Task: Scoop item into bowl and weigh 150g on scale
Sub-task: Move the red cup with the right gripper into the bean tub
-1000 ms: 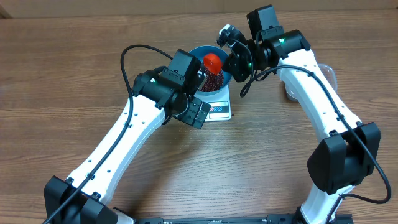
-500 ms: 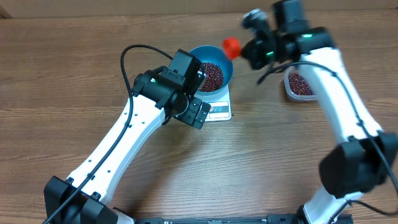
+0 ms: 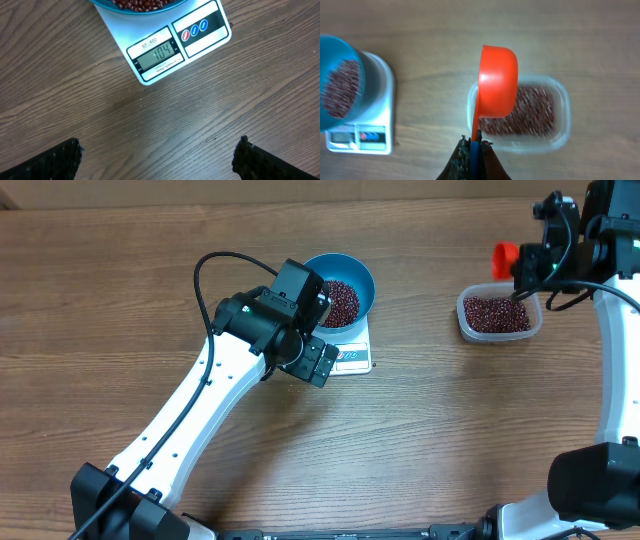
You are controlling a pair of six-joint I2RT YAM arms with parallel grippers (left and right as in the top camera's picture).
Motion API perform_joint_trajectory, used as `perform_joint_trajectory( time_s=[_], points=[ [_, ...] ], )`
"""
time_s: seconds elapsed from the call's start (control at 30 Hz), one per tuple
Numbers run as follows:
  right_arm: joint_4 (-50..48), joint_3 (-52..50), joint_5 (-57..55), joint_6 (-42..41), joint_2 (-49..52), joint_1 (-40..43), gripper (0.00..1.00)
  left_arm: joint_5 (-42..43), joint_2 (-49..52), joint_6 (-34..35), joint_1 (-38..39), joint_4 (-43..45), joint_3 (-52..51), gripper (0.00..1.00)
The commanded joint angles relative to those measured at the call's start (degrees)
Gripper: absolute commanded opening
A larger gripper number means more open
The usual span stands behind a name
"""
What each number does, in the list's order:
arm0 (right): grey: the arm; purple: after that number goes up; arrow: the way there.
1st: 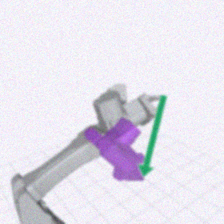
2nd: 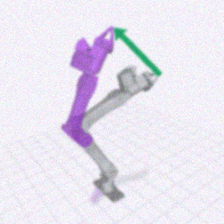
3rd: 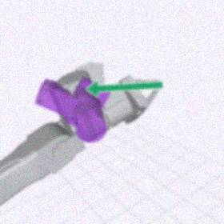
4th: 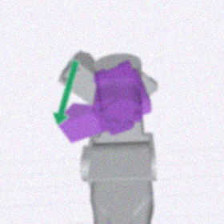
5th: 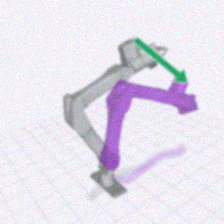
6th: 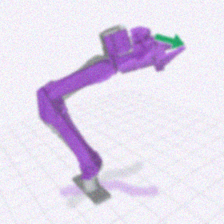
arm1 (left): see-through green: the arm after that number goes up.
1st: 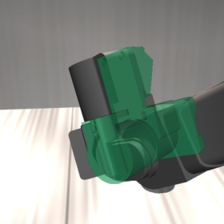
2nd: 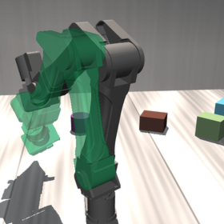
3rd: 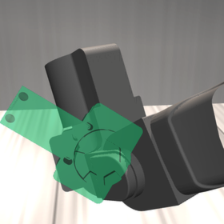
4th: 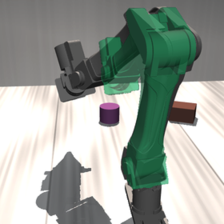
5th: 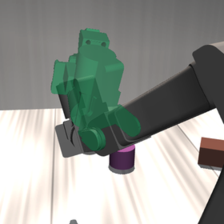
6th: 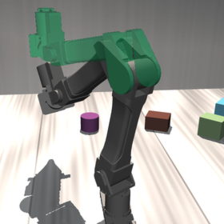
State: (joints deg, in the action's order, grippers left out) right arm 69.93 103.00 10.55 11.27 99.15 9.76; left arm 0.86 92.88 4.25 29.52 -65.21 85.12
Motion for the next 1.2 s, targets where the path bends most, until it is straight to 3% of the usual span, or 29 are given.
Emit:
perform_joint_trajectory(
  time_s=[0.0, 0.2, 1.17],
  points=[
    [1.29, -0.09, -7.48, -2.27, 1.55, -0.09, 0.04, -0.2, -0.63, -0.87, 0.11, -0.15, 0.52, 1.0],
    [4.96, -0.09, -9.05, -2.73, 5.57, -0.11, 0.04, -0.2, -0.63, -0.87, 0.11, -0.15, 0.52, 1.0],
    [5.29, -0.52, -11.63, -1.81, 17.68, -3.56, 0.04, -0.2, -0.63, -0.87, 0.11, -0.15, 0.52, 1.0]
  ],
)
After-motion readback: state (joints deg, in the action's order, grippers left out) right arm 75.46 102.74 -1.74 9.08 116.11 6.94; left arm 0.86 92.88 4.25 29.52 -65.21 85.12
